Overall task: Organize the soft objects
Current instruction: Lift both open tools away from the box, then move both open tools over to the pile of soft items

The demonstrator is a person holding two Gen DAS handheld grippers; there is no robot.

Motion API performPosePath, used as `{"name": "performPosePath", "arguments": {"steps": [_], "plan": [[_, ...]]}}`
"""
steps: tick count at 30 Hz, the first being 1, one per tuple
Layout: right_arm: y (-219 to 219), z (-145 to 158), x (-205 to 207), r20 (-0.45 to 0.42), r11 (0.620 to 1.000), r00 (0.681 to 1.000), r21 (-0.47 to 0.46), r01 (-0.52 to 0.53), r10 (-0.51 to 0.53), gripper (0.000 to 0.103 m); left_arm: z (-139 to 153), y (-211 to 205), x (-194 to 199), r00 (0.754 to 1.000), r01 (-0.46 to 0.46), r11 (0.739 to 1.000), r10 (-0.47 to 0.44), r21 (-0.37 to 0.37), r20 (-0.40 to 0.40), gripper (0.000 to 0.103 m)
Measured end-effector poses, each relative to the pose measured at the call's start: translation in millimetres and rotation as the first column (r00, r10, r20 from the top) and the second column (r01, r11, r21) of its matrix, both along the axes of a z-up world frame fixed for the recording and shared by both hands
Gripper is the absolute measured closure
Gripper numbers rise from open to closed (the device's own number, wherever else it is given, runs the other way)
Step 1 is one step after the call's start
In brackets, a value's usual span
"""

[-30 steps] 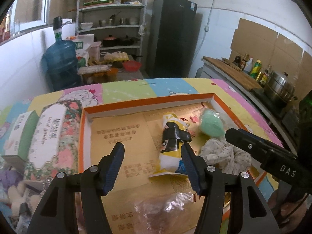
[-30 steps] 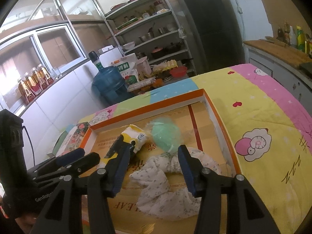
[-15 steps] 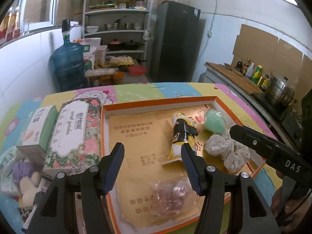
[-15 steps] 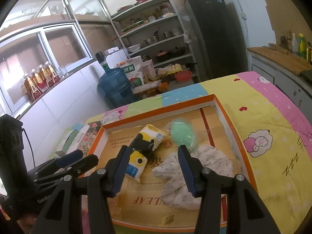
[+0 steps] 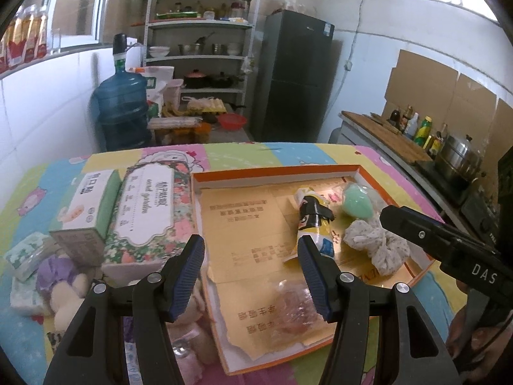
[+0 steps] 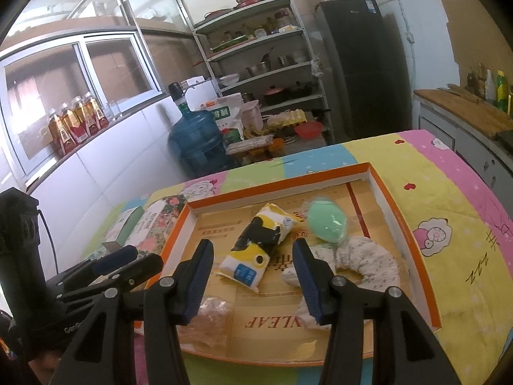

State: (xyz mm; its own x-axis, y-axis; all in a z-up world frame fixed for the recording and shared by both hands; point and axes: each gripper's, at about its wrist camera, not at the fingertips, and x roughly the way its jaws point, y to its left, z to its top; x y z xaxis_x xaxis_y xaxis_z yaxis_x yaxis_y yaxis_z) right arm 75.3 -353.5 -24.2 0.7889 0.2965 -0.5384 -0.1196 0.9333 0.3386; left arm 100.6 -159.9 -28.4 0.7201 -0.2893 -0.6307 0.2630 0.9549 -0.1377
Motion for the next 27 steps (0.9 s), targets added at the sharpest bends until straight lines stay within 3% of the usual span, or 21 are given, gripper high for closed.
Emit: {"name": "performPosePath", "arguments": {"steps": [16, 27], "plan": [[35, 12, -10, 0.017, 0.999, 0.999, -0.027, -0.027, 0.028, 0.052, 8, 39, -19, 0.998, -0.045, 0.999, 0.045, -0.007, 0.034, 0.041], [73, 18, -16, 0.022, 0.996, 0.997, -0.052, -0.071, 0.072, 0.052, 11, 88, -32, 0.992, -0.114, 0.993, 0.115, -0.035, 0.045, 0.041]]}}
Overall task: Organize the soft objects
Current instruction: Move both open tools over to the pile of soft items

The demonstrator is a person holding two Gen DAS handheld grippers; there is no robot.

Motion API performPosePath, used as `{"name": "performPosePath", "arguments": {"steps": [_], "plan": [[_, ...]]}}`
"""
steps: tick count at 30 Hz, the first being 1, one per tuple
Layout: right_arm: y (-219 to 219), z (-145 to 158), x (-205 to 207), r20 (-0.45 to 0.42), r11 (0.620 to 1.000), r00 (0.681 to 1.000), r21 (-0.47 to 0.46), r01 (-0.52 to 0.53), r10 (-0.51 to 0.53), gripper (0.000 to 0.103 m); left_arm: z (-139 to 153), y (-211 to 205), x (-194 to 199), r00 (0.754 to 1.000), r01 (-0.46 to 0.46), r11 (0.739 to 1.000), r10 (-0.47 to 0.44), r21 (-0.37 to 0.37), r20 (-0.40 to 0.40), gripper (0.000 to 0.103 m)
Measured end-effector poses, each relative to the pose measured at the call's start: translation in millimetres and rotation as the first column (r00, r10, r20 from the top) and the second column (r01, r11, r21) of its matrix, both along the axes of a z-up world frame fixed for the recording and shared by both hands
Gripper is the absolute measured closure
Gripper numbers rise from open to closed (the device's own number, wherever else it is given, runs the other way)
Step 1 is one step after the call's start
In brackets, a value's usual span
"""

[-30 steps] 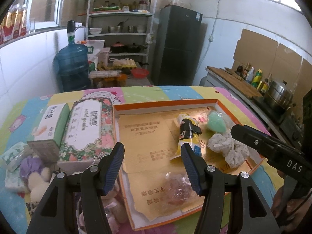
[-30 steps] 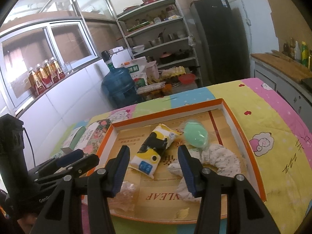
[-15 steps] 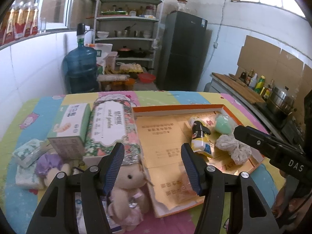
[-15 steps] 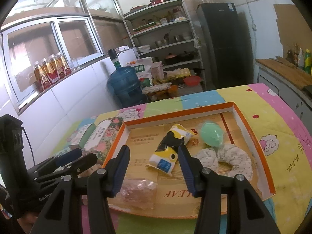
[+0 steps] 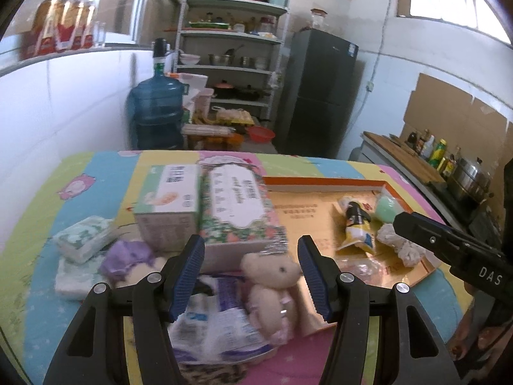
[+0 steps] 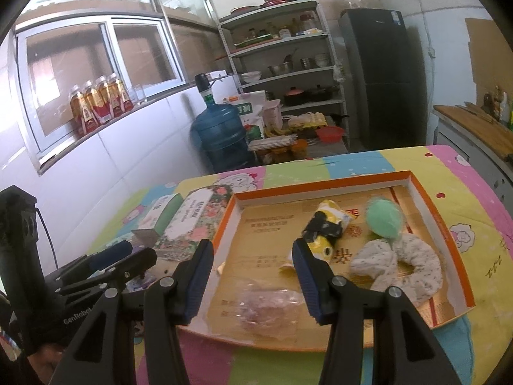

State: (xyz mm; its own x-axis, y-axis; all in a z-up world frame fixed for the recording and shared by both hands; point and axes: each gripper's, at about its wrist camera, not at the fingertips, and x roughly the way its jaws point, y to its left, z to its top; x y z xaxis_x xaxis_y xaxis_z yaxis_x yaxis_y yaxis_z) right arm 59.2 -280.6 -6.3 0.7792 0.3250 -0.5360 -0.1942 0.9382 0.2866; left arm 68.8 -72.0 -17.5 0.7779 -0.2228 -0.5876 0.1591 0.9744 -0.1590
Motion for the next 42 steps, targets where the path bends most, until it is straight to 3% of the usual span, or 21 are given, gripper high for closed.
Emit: {"name": "performPosePath", "arguments": {"steps": [19, 26, 30, 38, 42], "plan": [[62, 1, -9, -0.004, 0.997, 0.997, -0.041, -0.071, 0.071, 0.052, -4, 95, -29, 0.991, -0.134, 0.99, 0.134, -0.04, 0.015, 0.041], [96, -1, -17, 0.003, 0.985, 0.986, -0.05, -0.166, 0.167, 0.052, -9, 128, -41, 0.984, -0.179, 0.982, 0.18, -0.06, 0.012, 0.041], [120, -4, -25, 0.002, 0.969, 0.972, -0.073, -0.235, 0.235, 0.052, -15, 138, -45, 0.982, -0.187, 0.98, 0.188, -0.072, 0.002, 0.041], [129, -12, -23, -0.029, 0.975, 0.978, -0.066, -0.21, 0.209, 0.052, -20, 143, -49, 0.987, -0.162, 0.983, 0.162, -0.087, -0.001, 0.041], [142, -11, -28, -0.03, 0.962, 0.965, -0.069, -0.264, 0.262, 0.052, -22, 151, -50, 0.983, -0.18, 0.979, 0.181, -0.098, -0.002, 0.041]]}}
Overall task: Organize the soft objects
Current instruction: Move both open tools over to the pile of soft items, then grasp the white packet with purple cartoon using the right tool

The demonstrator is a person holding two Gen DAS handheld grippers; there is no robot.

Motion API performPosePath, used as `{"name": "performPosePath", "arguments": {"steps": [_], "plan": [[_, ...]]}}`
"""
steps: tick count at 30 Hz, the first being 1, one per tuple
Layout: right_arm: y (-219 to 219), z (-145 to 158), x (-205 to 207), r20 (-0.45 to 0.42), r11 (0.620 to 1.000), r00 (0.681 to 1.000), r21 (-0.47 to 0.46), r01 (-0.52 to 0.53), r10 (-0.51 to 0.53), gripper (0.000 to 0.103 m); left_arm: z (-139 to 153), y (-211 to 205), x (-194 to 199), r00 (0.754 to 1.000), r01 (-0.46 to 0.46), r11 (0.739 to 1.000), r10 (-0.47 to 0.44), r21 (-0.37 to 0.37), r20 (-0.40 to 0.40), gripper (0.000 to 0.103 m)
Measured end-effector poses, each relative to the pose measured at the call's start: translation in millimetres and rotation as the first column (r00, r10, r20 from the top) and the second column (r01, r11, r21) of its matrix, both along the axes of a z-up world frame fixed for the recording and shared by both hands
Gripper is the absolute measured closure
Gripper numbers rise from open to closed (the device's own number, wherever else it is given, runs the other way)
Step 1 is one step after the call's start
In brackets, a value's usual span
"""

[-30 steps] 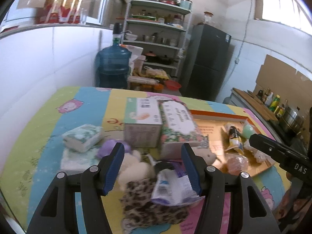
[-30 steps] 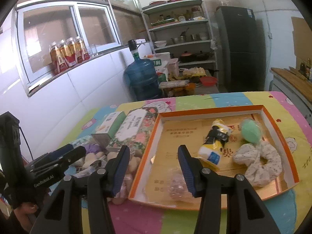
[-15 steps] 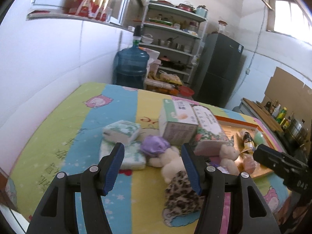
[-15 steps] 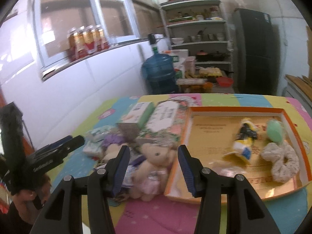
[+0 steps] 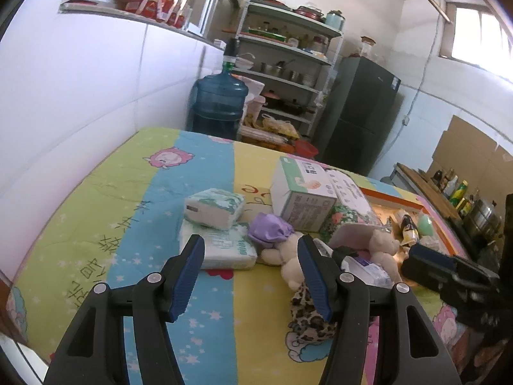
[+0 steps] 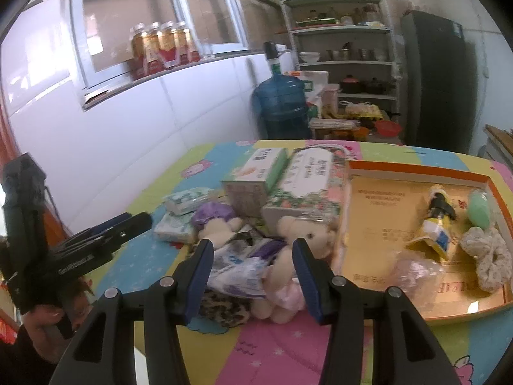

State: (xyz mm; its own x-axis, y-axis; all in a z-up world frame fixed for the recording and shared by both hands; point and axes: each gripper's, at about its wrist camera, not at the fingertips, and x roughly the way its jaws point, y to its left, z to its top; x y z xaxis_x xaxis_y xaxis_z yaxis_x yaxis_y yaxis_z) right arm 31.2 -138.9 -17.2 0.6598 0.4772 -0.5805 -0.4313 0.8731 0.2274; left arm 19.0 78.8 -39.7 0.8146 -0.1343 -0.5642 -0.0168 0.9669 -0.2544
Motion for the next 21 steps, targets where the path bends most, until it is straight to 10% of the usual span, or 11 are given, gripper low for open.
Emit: {"name": "performPosePath", "arguments": {"steps": [12, 21], "plan": [[71, -17, -14, 0.025, 0.94, 0.984, -0.301, -0.163, 0.178, 0.053, -12, 22, -4, 0.999, -0.036, 0.999, 0.036, -0.034, -0.018, 0.041], [80, -22, 3, 0.002, 0.916, 0.986, -0.369, -0.155, 0.167, 0.086, -18, 34, -2, 0.998, -0.054, 0.997, 0.053, -0.056, -0.024, 0.041]]}}
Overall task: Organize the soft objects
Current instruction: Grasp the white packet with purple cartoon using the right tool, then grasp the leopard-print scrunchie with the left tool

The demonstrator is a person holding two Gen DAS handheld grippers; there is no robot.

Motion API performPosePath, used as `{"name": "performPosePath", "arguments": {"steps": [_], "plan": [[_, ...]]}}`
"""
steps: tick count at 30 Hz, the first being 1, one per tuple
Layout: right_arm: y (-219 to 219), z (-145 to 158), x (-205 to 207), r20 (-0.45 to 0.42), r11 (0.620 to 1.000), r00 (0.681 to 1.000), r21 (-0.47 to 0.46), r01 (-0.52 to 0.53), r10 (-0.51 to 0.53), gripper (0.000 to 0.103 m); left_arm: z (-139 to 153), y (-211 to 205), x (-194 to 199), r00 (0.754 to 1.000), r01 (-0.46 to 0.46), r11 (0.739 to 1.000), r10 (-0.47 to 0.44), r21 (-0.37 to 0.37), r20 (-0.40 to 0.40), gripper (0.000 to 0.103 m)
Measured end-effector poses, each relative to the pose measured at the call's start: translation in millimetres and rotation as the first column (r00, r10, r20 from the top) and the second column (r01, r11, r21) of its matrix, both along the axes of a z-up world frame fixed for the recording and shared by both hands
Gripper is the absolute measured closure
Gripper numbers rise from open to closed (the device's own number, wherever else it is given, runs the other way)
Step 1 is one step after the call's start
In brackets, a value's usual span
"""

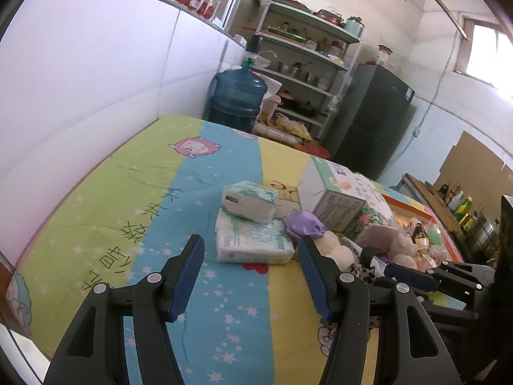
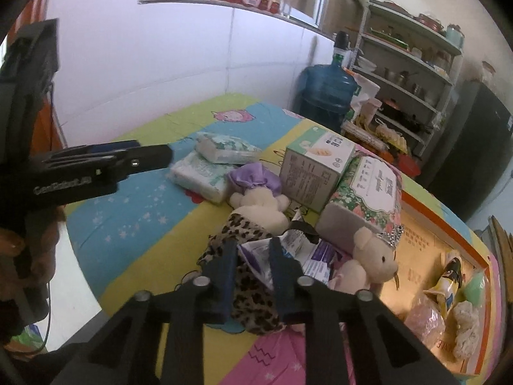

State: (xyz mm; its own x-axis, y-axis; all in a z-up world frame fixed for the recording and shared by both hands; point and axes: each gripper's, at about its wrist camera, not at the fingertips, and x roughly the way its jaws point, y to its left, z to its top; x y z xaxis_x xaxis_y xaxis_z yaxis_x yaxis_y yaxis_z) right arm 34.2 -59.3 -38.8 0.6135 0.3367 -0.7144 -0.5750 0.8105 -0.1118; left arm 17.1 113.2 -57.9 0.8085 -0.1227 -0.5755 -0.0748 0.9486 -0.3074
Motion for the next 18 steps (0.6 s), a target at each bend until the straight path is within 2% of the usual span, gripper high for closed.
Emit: {"name": "performPosePath", "arguments": {"steps": [4, 8, 15, 18], "plan": [[-4, 3, 3, -0.016, 0.999, 1.0, 0.03, 0.016, -0.016, 0.093, -3, 4, 2, 1.0, 0.0, 1.0, 0.0, -0.013, -0.007, 0.041], [-11, 11, 0, 0.0, 0.997, 0.999, 0.069, 0.043, -0.044, 0.096, -6, 5, 4, 1.0, 0.006, 1.0, -0.006, -0.022, -0.011, 0.041], [-41, 40, -9, 0.014, 0.964, 0.997, 0.257, 0.067, -0.073, 0.1, -7, 1, 7, 1.0, 0.022, 0.999, -0.022, -0.029, -0.01, 0.041], [-52, 51, -10, 0.026, 0.948, 0.996, 0.308, 0.076, -0.088, 0.101, -4, -5, 6, 0.999, 0.046, 0.998, -0.046, -0.031, -0.001, 0.041]]}}
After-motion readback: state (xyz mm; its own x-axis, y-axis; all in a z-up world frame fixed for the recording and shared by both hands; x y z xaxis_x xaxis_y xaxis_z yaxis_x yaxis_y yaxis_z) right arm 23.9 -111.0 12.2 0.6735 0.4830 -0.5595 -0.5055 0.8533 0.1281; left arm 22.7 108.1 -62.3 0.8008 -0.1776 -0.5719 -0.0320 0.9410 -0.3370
